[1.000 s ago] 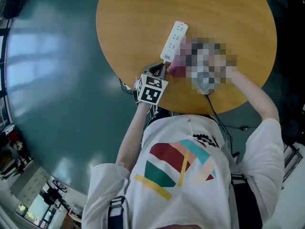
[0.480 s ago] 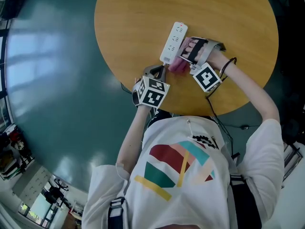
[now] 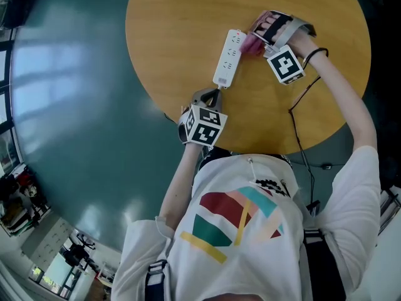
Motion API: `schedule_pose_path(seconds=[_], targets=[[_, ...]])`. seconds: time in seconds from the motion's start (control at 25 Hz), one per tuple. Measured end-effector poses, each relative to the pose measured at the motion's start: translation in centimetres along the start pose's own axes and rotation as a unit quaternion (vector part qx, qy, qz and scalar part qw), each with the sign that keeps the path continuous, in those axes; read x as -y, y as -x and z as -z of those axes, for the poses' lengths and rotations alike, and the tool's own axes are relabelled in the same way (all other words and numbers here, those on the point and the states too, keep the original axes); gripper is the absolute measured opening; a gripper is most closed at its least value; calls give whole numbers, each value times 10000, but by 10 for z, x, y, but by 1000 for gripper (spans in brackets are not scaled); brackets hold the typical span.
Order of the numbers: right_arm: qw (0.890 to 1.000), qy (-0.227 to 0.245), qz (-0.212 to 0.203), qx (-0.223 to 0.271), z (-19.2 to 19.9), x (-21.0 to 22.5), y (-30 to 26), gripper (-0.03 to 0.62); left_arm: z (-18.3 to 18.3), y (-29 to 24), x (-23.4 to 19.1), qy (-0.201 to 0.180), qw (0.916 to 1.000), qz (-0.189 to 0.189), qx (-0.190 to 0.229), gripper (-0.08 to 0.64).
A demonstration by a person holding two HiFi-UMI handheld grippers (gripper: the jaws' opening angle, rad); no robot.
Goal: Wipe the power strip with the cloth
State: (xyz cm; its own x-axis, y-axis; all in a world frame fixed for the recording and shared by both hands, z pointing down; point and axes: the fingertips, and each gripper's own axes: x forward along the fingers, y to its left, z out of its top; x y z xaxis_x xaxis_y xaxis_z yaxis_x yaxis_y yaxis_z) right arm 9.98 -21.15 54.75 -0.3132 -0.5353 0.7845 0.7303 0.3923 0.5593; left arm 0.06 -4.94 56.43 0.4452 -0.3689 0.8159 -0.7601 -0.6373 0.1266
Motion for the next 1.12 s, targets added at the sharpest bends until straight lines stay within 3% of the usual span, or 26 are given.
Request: schedule_pose_path(seconds=[0.2,0.32,0.4,0.44,0.56,0.72,0.8,0.92,1.12], targets=[[9995,-213,197,-144,28,20,5,38,-4,1,1,60,10000,21,6,43],[9906,-1237,558,174,31,73,23,40,-6,-3,-5,80,9999,35,61,43],[9831,-1657,444,641,10,105,31,40,-1,-4,-8,85,9999,32,93,43],[9841,-1517,310,875,-5,116,33,40,1,-4,-7,85,9999,27,97,43],[9879,-392,-313,1468,-51,124,31,38,-5,-4,-3,116,9999,31,100,43],[9620,97,-1654,2170,-105,109,14,40,-20,-7,-13,206,9996,27,181,43],[9484,318,-2107,2349,-135,92,10,40,-13,-6,-10,270,9994,-22,227,43],[9364,692,-2459,2408,-165,71,11,40,-1,-2,-4,382,9989,-42,262,43],[9225,1047,-2797,2446,-183,62,15,39,3,6,-11,518,9981,-4,342,43]])
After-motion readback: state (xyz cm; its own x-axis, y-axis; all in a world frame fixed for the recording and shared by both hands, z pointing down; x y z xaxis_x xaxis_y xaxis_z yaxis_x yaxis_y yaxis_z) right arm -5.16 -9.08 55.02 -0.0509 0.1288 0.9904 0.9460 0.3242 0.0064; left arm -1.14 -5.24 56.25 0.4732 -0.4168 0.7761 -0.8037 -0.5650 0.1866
